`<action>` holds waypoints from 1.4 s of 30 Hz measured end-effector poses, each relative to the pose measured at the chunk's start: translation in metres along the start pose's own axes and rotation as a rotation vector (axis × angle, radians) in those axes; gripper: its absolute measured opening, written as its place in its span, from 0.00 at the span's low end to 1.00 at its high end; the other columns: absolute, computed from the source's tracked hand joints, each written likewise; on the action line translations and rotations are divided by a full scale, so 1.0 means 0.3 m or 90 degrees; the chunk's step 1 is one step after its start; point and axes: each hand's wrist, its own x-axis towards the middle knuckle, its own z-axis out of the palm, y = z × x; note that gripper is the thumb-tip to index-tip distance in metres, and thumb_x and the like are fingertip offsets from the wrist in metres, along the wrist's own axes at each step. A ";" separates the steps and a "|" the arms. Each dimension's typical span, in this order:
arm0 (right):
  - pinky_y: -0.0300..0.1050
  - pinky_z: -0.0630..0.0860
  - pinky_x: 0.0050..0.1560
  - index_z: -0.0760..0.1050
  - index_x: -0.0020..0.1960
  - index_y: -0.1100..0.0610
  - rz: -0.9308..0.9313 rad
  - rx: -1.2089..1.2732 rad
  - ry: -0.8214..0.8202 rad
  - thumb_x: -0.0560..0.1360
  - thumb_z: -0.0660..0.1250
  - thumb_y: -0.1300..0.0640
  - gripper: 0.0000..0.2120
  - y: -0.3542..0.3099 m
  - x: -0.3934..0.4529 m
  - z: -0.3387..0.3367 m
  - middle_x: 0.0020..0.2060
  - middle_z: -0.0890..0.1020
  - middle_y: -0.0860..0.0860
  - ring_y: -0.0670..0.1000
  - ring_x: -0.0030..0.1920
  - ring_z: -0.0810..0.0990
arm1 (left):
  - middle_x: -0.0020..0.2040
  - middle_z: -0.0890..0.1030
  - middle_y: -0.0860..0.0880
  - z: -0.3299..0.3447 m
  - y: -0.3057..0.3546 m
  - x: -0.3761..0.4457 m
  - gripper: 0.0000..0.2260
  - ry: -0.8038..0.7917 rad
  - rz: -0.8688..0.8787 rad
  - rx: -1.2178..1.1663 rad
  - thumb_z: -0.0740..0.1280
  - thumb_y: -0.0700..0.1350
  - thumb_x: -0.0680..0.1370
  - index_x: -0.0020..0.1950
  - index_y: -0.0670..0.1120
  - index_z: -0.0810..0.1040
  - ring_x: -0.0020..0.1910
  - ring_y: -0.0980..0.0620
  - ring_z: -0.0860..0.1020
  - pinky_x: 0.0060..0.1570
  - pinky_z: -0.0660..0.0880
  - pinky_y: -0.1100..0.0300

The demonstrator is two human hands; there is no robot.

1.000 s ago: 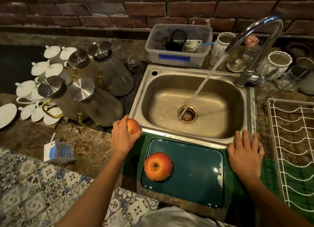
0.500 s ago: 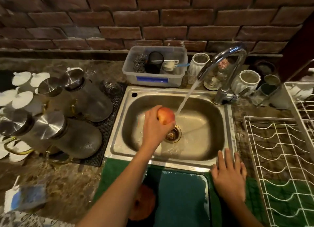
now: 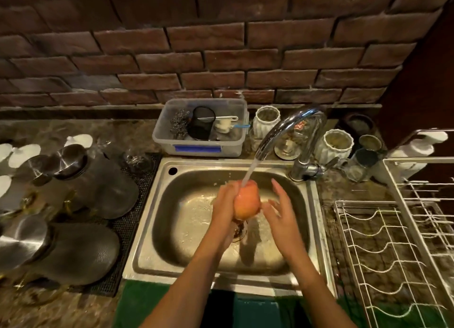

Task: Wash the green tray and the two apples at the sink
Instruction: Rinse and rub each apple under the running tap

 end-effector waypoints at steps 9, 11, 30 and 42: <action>0.50 0.81 0.50 0.81 0.51 0.50 0.181 0.146 0.046 0.79 0.64 0.53 0.07 -0.070 0.176 0.133 0.49 0.85 0.53 0.53 0.50 0.83 | 0.60 0.76 0.53 0.041 0.009 0.014 0.12 0.055 0.164 0.276 0.62 0.54 0.79 0.62 0.57 0.76 0.56 0.56 0.78 0.47 0.77 0.63; 0.50 0.80 0.47 0.83 0.48 0.53 0.320 0.184 0.058 0.78 0.62 0.51 0.12 -0.081 0.198 0.133 0.46 0.86 0.56 0.55 0.48 0.84 | 0.58 0.76 0.53 0.032 0.002 0.024 0.12 0.029 0.204 0.382 0.62 0.54 0.79 0.62 0.57 0.77 0.55 0.58 0.78 0.46 0.74 0.67; 0.55 0.81 0.52 0.79 0.52 0.51 0.259 0.102 0.098 0.81 0.58 0.49 0.12 -0.086 0.195 0.181 0.49 0.83 0.54 0.55 0.51 0.83 | 0.52 0.81 0.55 0.037 0.007 0.013 0.19 0.123 0.089 0.292 0.64 0.67 0.74 0.62 0.62 0.70 0.50 0.55 0.82 0.45 0.83 0.56; 0.49 0.83 0.53 0.64 0.72 0.43 0.103 0.041 -0.014 0.80 0.58 0.39 0.23 -0.065 0.128 0.135 0.60 0.80 0.48 0.47 0.55 0.82 | 0.44 0.84 0.42 0.081 0.095 0.096 0.12 0.278 -0.157 0.004 0.66 0.52 0.76 0.48 0.44 0.82 0.41 0.45 0.82 0.35 0.74 0.56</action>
